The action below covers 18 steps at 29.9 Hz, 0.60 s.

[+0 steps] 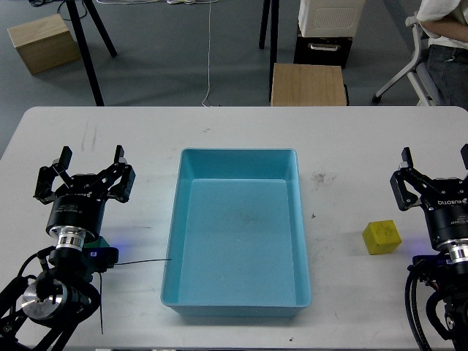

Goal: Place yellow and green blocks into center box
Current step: 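Raise the right gripper and move it toward the yellow cube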

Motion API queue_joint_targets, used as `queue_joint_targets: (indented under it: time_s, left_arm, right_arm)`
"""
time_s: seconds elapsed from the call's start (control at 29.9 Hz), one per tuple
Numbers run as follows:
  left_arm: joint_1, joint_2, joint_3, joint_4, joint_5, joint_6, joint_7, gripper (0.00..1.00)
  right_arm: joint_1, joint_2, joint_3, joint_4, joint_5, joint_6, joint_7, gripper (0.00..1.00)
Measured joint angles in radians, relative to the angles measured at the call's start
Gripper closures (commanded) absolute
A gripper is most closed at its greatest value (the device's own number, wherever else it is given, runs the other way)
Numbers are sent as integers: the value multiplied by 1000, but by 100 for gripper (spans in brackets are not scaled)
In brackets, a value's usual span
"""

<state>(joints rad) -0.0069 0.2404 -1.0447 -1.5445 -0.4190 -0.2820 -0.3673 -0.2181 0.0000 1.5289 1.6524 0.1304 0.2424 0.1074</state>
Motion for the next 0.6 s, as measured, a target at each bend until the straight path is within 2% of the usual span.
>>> queue_joint_targets:
  time_s: [0.33, 0.53, 0.6]
  left_arm:
    - [4, -5, 0, -5, 22, 3, -19, 0]
    - [3, -6, -1, -5, 23, 4, -22, 0]
    - [4, -7, -1, -5, 23, 4, -22, 0]
  right_arm:
    - [-6, -1, 8, -10, -73, 4, 2, 1]
    - [56, -90, 36, -16, -590, -20, 13, 1]
    - [110, -155, 40, -16, -764, -23, 15, 2]
